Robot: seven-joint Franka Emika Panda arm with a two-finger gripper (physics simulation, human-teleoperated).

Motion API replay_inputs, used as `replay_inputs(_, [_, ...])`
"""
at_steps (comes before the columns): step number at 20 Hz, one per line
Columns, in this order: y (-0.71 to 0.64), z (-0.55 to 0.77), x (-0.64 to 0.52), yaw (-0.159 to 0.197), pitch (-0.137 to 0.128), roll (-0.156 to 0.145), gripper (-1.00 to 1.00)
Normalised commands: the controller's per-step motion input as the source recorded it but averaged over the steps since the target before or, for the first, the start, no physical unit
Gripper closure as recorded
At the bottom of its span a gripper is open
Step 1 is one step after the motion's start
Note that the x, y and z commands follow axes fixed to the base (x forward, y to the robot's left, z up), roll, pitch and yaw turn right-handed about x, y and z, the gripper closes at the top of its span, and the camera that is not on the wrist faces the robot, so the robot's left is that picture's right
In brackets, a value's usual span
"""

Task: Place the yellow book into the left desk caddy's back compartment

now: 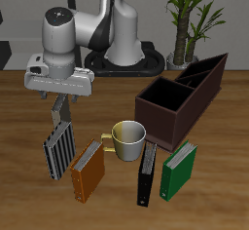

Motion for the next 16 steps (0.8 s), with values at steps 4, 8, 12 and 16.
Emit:
replay_inputs(4, [0.03,-0.48,0.00,-0.023,0.052,0.005,-1.00])
replay_inputs(8, [0.00,-0.43,-0.02,-0.028,0.043,0.027,-1.00])
replay_inputs(12, [-0.11,-0.38,-0.03,-0.038,0.030,-0.029,1.00])
replay_inputs(16, [-0.01,-0.08,-0.03,-0.026,0.005,-0.011,1.00])
